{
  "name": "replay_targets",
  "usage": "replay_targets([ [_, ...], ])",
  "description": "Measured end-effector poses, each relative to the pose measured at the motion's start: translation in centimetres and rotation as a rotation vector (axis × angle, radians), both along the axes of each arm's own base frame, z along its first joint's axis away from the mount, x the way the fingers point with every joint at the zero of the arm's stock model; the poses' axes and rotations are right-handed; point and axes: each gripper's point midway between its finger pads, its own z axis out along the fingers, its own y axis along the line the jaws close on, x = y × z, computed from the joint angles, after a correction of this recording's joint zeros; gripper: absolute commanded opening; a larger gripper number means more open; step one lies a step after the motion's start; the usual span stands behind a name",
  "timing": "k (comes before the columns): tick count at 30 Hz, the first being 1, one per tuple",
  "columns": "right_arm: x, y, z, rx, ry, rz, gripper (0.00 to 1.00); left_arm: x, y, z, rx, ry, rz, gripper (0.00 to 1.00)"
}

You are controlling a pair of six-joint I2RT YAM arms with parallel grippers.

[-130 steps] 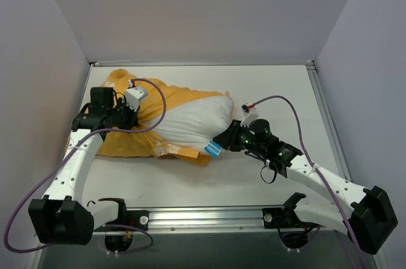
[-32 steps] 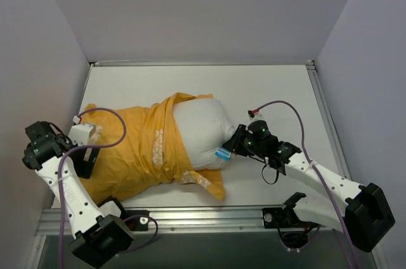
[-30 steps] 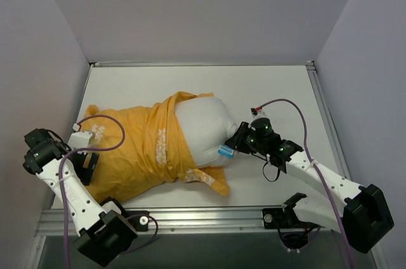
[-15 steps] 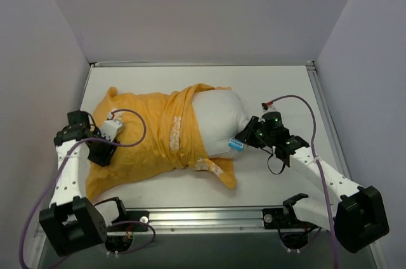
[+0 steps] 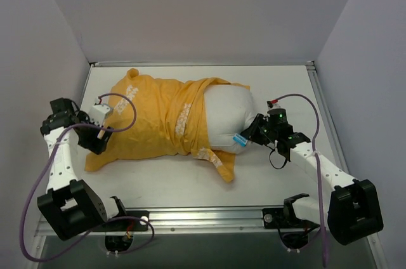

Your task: Remove the pillowcase from the pillow

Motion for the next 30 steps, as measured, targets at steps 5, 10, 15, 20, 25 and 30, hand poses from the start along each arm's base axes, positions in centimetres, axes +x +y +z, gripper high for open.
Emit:
replay_targets([
  [5,0.1,0.2,-0.4,-0.001,0.009,0.018,0.00,-5.4,3.1,-2.7,0.033,0.060,0.035,0.94],
  [10,0.0,0.3,-0.8,-0.004,0.022,0.026,0.00,-6.5,1.6,-6.6,0.008,0.113,-0.013,0.94],
  [15,0.2,0.4,-0.6,-0.001,0.017,0.026,0.00,-3.9,1.8,-7.9,0.014,0.028,0.009,0.67],
  [20,1.0,-0.2,0.0,0.001,0.002,0.006,0.00,-2.1,3.5,-11.2,0.034,0.011,0.076,0.03],
  [25,1.7,-2.7,1.1,0.075,0.002,-0.044,0.00,-1.5,6.1,-11.0,-0.020,-0.022,0.229,0.02],
  [30,2.1,-8.8,2.8,0.121,-0.024,-0.190,0.00,1.3,12.0,-3.7,-0.021,-0.206,0.393,0.02],
])
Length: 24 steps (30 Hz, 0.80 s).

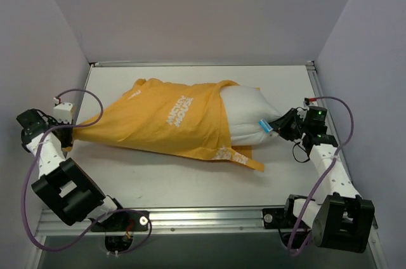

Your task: Remove the pillowcase from the pillow

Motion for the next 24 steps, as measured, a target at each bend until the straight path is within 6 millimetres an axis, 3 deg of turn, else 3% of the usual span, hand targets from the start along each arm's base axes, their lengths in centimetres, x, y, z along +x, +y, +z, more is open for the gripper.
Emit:
replay_targets([
  [2,-0.6,-1.5,0.4,0.018,0.010,-0.029,0.00,0.7,0.4,2.6,0.003,-0.055,0.001,0.02],
  [5,-1.3,-3.0,0.8,0.046,0.029,-0.051,0.00,0.9,-0.1,4.9,0.008,-0.099,-0.020,0.02],
  [10,-1.1,-5.2,3.7,0.041,0.026,-0.102,0.00,0.6,0.0,5.0,0.005,-0.077,-0.007,0.02],
  [15,0.9,-7.7,8.1,0.039,-0.020,-0.145,0.00,0.3,2.4,5.6,0.020,-0.070,0.050,0.02],
  [17,1.2,-8.3,8.9,0.039,-0.026,-0.161,0.00,0.0,3.1,6.1,0.033,-0.079,0.064,0.02],
  [24,0.7,-8.6,11.5,0.037,-0.011,-0.171,0.00,-0.3,4.1,6.9,0.048,-0.092,0.089,0.03],
])
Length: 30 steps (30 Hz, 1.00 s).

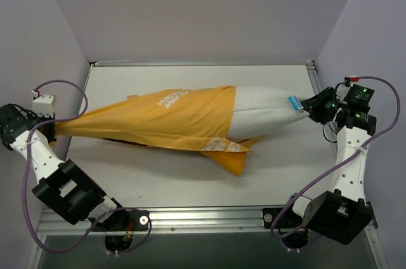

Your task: Remove the pillowcase from the pillow

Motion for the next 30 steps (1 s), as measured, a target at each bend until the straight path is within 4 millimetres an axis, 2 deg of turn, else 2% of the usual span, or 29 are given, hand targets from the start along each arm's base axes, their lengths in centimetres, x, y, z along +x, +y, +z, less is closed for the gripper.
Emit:
replay_targets([
  [1,0.1,0.1,0.6,-0.006,-0.013,0.003,0.00,0.1,-0.1,0.1,-0.005,-0.006,-0.004,0.03],
  [4,1.0,1.7,1.7,-0.069,-0.059,0.040,0.00,0.0,-0.1,0.6,-0.010,-0.022,-0.027,0.16],
  [6,1.3,3.5,1.5,-0.105,-0.090,0.071,0.00,0.0,0.2,1.2,0.019,-0.031,-0.033,0.35],
  [8,0.9,5.3,0.2,-0.135,-0.101,0.089,0.00,0.1,0.1,1.9,0.052,-0.038,-0.044,0.56],
  [9,0.4,6.1,-0.8,-0.143,-0.101,0.096,0.00,0.3,-0.4,2.4,0.063,-0.045,-0.059,0.74],
  [11,-1.2,7.3,-3.3,-0.147,-0.065,0.102,0.00,1.1,-2.4,3.2,0.062,-0.065,-0.118,0.93],
  [12,-2.0,7.8,-4.6,-0.143,-0.050,0.103,0.00,1.5,-3.7,3.6,0.051,-0.079,-0.157,0.96],
  [15,-4.4,8.9,-8.1,-0.129,0.017,0.106,0.00,2.0,-8.4,5.2,-0.002,-0.115,-0.285,0.95],
  [20,-7.1,11.0,-12.6,-0.115,0.112,0.152,0.00,2.5,-18.1,9.1,-0.063,-0.190,-0.521,0.95],
  [23,-8.7,12.7,-14.8,-0.106,0.161,0.207,0.00,3.0,-26.1,10.8,-0.099,-0.199,-0.718,0.95],
  [25,-10.0,14.5,-16.1,-0.100,0.185,0.261,0.00,2.8,-31.9,11.7,-0.122,-0.184,-0.858,0.94],
  [26,-10.6,15.5,-16.7,-0.092,0.194,0.293,0.00,2.9,-33.8,12.0,-0.127,-0.168,-0.892,0.94],
  [27,-11.3,16.5,-17.3,-0.081,0.204,0.326,0.00,2.4,-37.1,12.3,-0.138,-0.151,-0.976,0.94],
  [30,-14.0,20.1,-19.2,-0.060,0.241,0.448,0.00,2.6,-43.1,13.3,-0.177,-0.113,-1.093,0.94],
])
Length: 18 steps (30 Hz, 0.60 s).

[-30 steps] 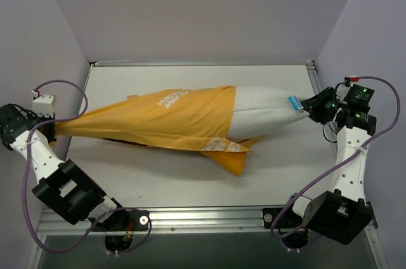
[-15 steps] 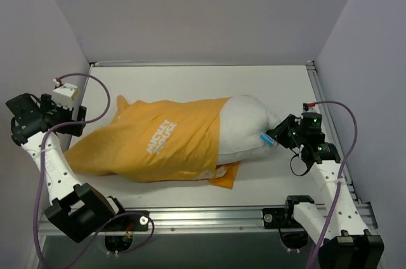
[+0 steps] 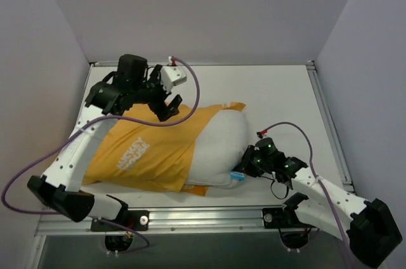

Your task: Remove the pillowcase from the pillow

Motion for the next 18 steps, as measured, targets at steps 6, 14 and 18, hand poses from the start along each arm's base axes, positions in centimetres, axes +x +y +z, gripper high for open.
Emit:
replay_targets([
  [6,-3.1,5.3,-1.2,0.094,0.030,0.148,0.00,-2.0,-9.6,-4.5,0.146,0.060,-0.215,0.94],
  [14,-2.7,6.5,-1.3,0.154,0.019,0.154,0.00,-10.3,-15.6,-12.6,0.343,0.129,-0.531,0.94],
  [18,-2.8,6.4,-0.9,0.168,-0.001,0.154,0.00,-9.8,-14.0,-16.1,0.423,0.118,-0.537,0.95],
])
